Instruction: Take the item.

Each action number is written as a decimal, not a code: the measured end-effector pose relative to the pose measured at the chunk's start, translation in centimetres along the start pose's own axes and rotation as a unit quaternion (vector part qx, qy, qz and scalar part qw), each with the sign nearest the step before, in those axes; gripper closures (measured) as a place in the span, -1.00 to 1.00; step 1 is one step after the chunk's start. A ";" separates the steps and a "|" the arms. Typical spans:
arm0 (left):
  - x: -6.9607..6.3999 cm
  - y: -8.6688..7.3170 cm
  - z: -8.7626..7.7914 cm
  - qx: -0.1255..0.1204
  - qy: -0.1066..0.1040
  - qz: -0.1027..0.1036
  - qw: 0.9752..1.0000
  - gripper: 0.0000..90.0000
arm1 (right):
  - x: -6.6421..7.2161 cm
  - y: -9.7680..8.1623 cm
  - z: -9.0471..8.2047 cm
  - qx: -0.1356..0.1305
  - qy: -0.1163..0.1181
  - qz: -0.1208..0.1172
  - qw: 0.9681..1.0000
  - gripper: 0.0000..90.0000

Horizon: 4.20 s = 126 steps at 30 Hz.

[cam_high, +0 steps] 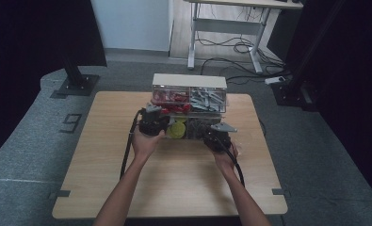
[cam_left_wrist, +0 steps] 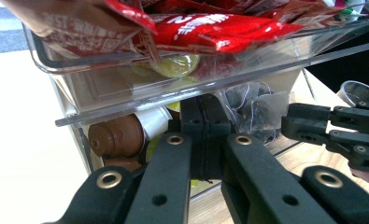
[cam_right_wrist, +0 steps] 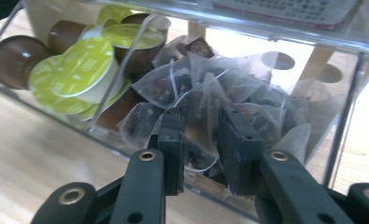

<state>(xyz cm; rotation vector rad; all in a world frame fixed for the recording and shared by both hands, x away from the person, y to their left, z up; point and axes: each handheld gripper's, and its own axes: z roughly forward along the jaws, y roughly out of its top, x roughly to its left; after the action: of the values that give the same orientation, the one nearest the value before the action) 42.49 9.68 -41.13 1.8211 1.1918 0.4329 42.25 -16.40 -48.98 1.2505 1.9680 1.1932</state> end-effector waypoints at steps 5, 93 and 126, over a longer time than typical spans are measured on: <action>0.0 0.0 0.0 -0.001 -0.002 -0.002 1.000 1.00 | -0.3 -0.1 0.3 0.003 0.002 0.009 1.000 0.76; 0.0 0.0 -0.2 -0.003 -0.002 -0.004 1.000 1.00 | -3.9 0.2 -8.4 -0.078 0.017 -0.003 0.997 0.98; -0.5 0.0 0.1 -0.003 -0.001 -0.002 1.000 1.00 | -6.9 0.2 -10.7 -0.091 -0.018 0.007 0.996 0.98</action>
<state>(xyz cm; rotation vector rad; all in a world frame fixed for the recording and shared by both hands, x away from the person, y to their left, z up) 42.30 9.24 -41.10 1.8122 1.1912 0.4313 37.03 -26.83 -43.86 1.1852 1.7834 1.3146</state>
